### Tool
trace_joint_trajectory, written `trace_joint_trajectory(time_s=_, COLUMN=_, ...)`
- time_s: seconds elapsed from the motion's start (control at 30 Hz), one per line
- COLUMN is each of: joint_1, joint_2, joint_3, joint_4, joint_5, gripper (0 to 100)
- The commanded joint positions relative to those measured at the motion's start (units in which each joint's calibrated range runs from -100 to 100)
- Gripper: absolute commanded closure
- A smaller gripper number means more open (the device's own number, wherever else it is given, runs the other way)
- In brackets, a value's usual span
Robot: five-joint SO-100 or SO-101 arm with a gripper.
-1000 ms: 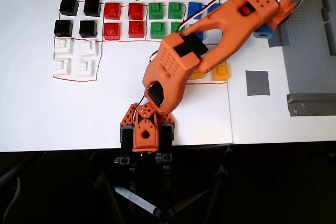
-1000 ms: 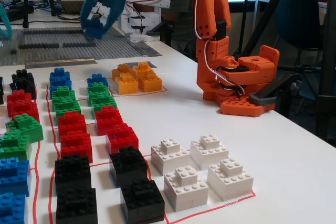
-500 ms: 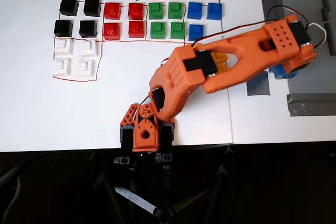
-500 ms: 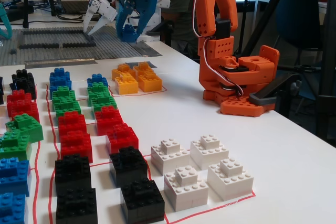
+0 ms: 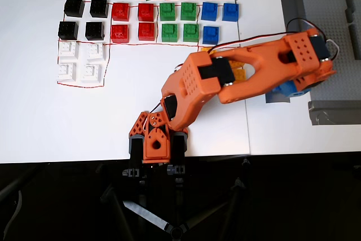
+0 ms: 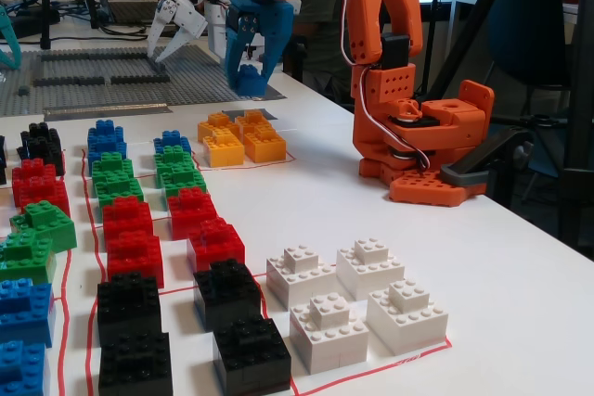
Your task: Grab the block and put it in the grey marker
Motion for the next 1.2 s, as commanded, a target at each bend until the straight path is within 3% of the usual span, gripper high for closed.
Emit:
trace_joint_trajectory(time_s=0.0, joint_1=1.33, joint_2=-2.21, joint_3=-2.05, joint_4=0.65, joint_5=0.83, gripper=100)
trace_joint_trajectory(time_s=0.73, joint_1=3.75, joint_2=5.13, joint_3=-2.77, joint_4=-8.9, joint_5=0.24, gripper=99)
trace_joint_trajectory(time_s=0.93, joint_1=4.0, joint_2=5.22, joint_3=-2.59, joint_4=-9.39, joint_5=0.15, gripper=91)
trace_joint_trajectory(time_s=1.17, joint_1=4.58, joint_2=4.61, joint_3=-2.5, joint_4=-8.9, joint_5=1.07, gripper=73)
